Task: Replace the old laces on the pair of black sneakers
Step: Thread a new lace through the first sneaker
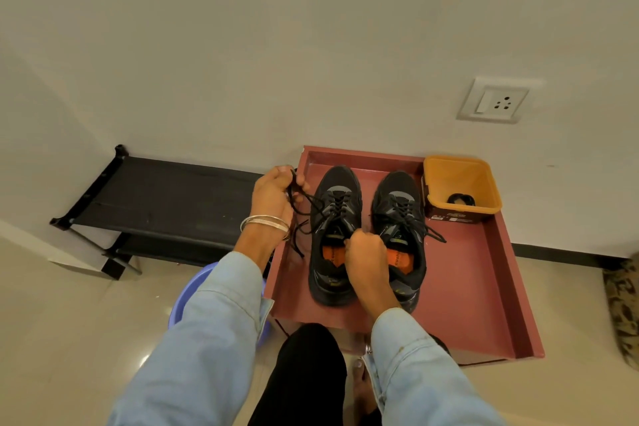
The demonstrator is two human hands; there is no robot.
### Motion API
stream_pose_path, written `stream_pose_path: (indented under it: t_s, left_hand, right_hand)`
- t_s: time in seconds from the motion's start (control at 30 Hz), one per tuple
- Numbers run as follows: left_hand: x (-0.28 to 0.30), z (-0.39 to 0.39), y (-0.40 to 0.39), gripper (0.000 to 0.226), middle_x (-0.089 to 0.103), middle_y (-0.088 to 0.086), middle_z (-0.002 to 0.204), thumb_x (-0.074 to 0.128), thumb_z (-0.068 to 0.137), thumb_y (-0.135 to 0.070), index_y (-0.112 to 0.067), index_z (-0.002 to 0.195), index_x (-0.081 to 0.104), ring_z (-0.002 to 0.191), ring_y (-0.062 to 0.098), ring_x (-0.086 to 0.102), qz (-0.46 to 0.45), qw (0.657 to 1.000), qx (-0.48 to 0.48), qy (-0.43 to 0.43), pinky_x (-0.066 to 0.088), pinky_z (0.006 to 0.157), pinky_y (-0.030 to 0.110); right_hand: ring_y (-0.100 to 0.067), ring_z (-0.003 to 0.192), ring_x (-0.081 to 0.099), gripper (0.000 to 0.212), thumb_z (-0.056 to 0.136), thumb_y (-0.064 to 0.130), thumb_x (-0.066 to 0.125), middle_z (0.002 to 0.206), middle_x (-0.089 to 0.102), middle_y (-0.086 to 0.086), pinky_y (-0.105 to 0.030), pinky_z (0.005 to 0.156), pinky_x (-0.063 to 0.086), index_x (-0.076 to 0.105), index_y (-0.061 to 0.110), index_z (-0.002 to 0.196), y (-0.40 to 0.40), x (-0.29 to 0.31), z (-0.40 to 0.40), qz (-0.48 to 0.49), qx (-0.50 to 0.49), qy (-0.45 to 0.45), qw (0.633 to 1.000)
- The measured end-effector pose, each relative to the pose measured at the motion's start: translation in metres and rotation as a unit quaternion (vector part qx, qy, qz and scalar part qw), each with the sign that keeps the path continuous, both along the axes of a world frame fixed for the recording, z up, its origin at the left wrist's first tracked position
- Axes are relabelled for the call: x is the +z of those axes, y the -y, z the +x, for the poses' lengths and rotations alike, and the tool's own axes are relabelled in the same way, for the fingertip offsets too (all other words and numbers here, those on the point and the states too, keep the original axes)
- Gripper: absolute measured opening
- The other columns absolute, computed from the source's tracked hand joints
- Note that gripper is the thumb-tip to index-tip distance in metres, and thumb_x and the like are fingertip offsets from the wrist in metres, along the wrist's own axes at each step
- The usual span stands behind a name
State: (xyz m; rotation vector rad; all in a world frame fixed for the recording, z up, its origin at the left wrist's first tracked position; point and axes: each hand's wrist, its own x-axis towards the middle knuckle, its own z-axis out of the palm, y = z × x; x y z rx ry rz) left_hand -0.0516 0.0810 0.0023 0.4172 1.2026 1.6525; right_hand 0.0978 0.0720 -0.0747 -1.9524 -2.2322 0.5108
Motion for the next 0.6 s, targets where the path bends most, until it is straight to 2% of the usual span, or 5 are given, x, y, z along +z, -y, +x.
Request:
stream_pose_path:
  t_s: [0.07,0.17,0.23,0.33,0.6]
  left_hand:
    - [-0.007,0.004,0.005,0.024,0.046,0.003,0.050,0.044,0.091,-0.002,-0.007,0.069,0.050,0.045,0.017,0.041,-0.023,0.999,0.022,0.004,0.037,0.042,0.023]
    - [-0.033,0.005,0.010,0.023,0.049,0.003,0.052,0.055,0.090,-0.017,-0.008,0.070,0.061,0.043,0.016,0.042,-0.158,0.972,0.006,-0.175,0.041,0.040,0.024]
    - [-0.055,0.004,0.010,0.019,0.063,0.005,0.063,0.059,0.089,-0.026,-0.013,0.078,0.069,0.054,0.020,0.058,-0.231,0.911,-0.035,-0.339,0.056,0.059,0.035]
    - [-0.073,0.009,0.007,0.018,0.072,0.007,0.099,0.062,0.089,-0.021,-0.021,0.104,0.073,0.096,0.025,0.065,-0.263,0.809,-0.141,-0.506,0.050,0.094,0.038]
    - [-0.066,0.011,0.002,0.016,0.066,0.002,0.103,0.053,0.091,-0.019,-0.021,0.088,0.069,0.097,0.025,0.060,-0.247,0.746,-0.156,-0.599,0.042,0.094,0.044]
  right_hand:
    - [-0.029,0.098,0.062,0.023,0.098,0.007,0.044,0.105,0.065,-0.015,-0.033,0.076,0.051,0.060,0.000,0.113,0.000,0.000,0.000,0.005,0.005,0.005,1.000]
    - [-0.029,0.099,0.061,0.024,0.097,0.006,0.044,0.106,0.065,-0.015,-0.032,0.077,0.050,0.059,0.000,0.115,0.000,-0.001,0.000,0.008,0.007,0.011,1.000]
    - [-0.029,0.100,0.061,0.024,0.098,0.007,0.044,0.107,0.065,-0.015,-0.032,0.077,0.050,0.059,-0.001,0.115,-0.001,-0.002,0.000,0.009,0.007,0.011,1.000]
    - [-0.029,0.100,0.060,0.024,0.098,0.007,0.043,0.107,0.064,-0.016,-0.032,0.077,0.050,0.058,-0.001,0.116,0.000,-0.002,-0.001,0.012,0.003,0.007,1.000]
    - [-0.029,0.098,0.061,0.024,0.098,0.008,0.044,0.105,0.065,-0.016,-0.031,0.076,0.051,0.058,-0.001,0.115,0.001,-0.005,-0.001,0.017,-0.012,-0.001,1.000]
